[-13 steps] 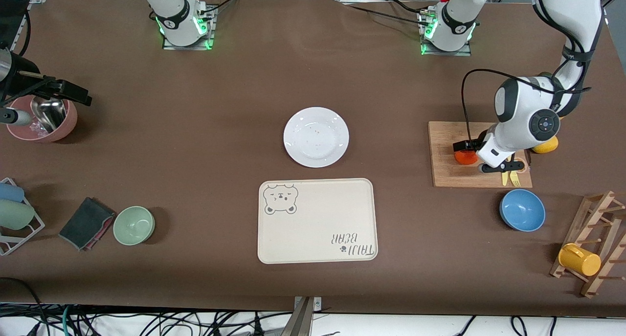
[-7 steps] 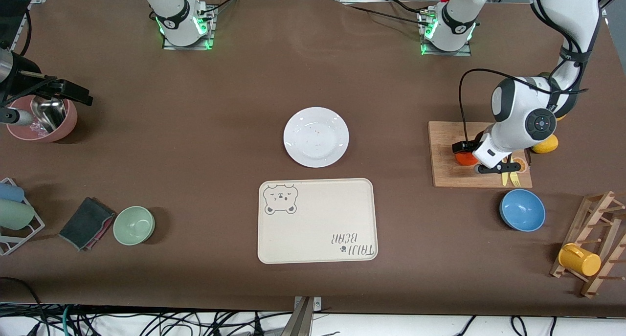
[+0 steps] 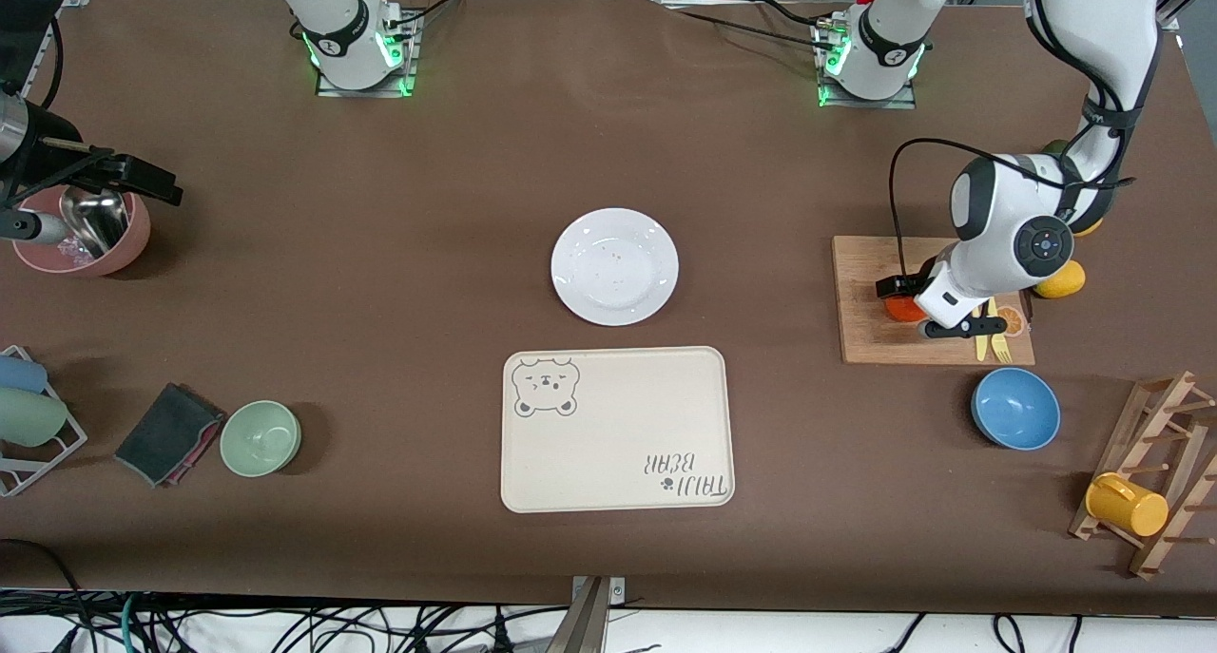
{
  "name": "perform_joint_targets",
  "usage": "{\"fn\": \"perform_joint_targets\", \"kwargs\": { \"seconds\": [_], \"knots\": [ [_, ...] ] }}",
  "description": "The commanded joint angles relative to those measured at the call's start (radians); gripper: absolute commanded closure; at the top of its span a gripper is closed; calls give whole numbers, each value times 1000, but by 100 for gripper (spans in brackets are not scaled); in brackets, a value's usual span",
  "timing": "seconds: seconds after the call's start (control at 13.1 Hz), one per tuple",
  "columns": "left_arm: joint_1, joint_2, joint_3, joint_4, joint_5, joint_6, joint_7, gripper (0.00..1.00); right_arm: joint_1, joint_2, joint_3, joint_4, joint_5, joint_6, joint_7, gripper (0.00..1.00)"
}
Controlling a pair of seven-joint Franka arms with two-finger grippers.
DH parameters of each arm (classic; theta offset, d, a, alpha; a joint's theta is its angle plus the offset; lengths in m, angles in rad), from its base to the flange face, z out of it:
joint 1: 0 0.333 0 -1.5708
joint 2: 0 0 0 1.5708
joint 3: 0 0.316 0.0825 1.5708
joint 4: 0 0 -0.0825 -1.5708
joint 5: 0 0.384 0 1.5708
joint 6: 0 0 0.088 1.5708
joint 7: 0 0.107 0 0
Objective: Place orange and plate with both arms
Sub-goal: 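Close the left gripper on the orange and lift it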
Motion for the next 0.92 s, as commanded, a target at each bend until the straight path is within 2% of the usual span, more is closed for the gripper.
{"fn": "perform_joint_targets", "kwargs": {
  "seconds": [0.0, 0.08, 0.15, 0.23, 0.38, 0.46, 0.61, 0.84],
  "knots": [
    [7, 3, -2, -2, -13, 16, 18, 27, -2, -5, 5, 10, 11, -9, 13, 0],
    [7, 3, -2, -2, -13, 14, 19, 60, -2, -5, 7, 10, 11, -9, 13, 0],
    [7, 3, -2, -2, -13, 14, 22, 85, -2, -5, 7, 10, 11, -7, 13, 0],
    [5, 0, -2, -2, -11, 13, 22, 100, -2, -5, 5, 9, 11, -9, 12, 0],
    [-4, -29, -7, 1, -16, 11, 33, 100, -2, -5, 7, 9, 11, -9, 13, 0],
    [-6, -57, -42, 1, -17, 10, 32, 100, -2, -5, 7, 10, 11, -9, 13, 0],
    [-13, -109, -108, 4, -92, 8, 22, 100, -2, -3, 7, 9, 11, -9, 13, 0],
    [-70, -117, -184, 7, -175, 16, 12, 100, -2, -3, 7, 10, 11, -9, 13, 0]
  ]
}}
